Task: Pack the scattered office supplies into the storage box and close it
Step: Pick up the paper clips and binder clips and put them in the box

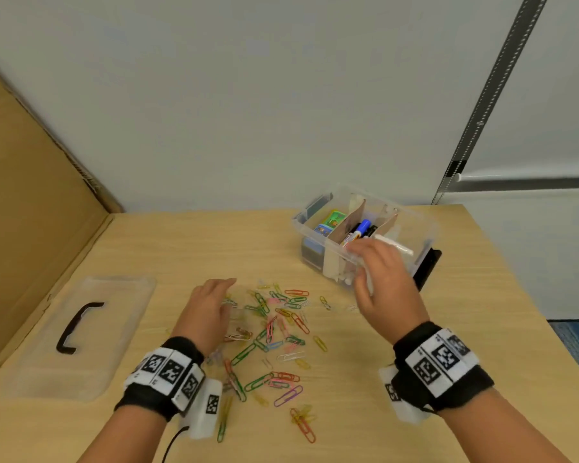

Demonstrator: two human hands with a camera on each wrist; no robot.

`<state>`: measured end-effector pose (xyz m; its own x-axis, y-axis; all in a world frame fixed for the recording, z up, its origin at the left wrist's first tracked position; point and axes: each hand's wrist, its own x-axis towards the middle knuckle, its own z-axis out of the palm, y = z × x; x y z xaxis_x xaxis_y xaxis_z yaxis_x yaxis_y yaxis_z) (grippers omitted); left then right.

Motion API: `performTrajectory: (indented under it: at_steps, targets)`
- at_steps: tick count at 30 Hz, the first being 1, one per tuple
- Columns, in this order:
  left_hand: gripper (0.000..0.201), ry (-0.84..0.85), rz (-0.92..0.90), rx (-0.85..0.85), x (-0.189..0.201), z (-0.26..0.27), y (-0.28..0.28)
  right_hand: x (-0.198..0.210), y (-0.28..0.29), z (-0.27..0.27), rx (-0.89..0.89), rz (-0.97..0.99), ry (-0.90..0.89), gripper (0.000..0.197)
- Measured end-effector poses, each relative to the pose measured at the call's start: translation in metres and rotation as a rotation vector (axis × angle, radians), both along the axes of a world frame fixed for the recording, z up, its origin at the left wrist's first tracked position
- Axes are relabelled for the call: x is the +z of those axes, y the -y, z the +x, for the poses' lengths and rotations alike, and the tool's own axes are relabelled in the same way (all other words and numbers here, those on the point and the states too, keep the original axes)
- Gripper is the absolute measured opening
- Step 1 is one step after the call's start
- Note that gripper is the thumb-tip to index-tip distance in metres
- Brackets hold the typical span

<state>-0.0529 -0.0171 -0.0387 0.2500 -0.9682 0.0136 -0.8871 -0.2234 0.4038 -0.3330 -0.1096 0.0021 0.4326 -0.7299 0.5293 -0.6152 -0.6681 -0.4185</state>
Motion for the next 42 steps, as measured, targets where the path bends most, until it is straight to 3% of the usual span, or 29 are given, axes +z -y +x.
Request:
performTrajectory:
  at_steps: [4, 12, 15, 20, 24, 26, 30, 33, 37, 40, 42]
  targets:
    - [0.046, -0.022, 0.13, 0.157, -0.013, 0.038, -0.022, -0.036, -0.018, 0.024, 0.094, 0.165, -0.131, 0.031]
    - [0.052, 0.056, 0.328, 0.176, -0.038, 0.051, -0.044, -0.088, -0.018, 0.038, -0.093, 0.769, -0.576, 0.057]
    - [0.054, 0.019, 0.283, 0.144, -0.043, 0.034, -0.046, -0.091, -0.024, 0.043, -0.045, 0.752, -0.547, 0.06]
    - [0.053, -0.06, 0.226, 0.0, -0.043, 0.003, -0.04, -0.083, -0.046, 0.055, 0.208, 0.77, -0.502, 0.062]
    - [0.05, -0.163, 0.149, -0.031, -0.032, 0.017, -0.041, -0.062, -0.055, 0.045, 0.198, 0.659, -0.406, 0.053]
    - [0.046, -0.156, 0.15, -0.012, -0.025, 0.033, -0.046, -0.05, -0.058, 0.037, 0.151, 0.698, -0.553, 0.059]
    - [0.052, -0.2, 0.354, -0.038, -0.026, 0.047, -0.061, -0.039, -0.079, 0.04, 0.142, 0.91, -0.925, 0.055]
    - [0.047, -0.33, 0.341, -0.07, -0.036, 0.03, -0.064, -0.045, -0.083, 0.06, 0.164, 0.915, -0.854, 0.041]
    - [0.032, -0.327, 0.225, -0.104, -0.04, 0.007, -0.049, -0.058, -0.067, 0.083, 0.081, 1.04, -0.533, 0.026]
    - [0.025, -0.317, 0.132, -0.101, -0.023, 0.014, -0.047, -0.054, -0.055, 0.08, 0.034, 0.897, -0.474, 0.028]
    - [0.027, -0.326, 0.177, -0.125, -0.013, 0.028, -0.055, -0.053, -0.048, 0.068, -0.006, 0.806, -0.487, 0.037]
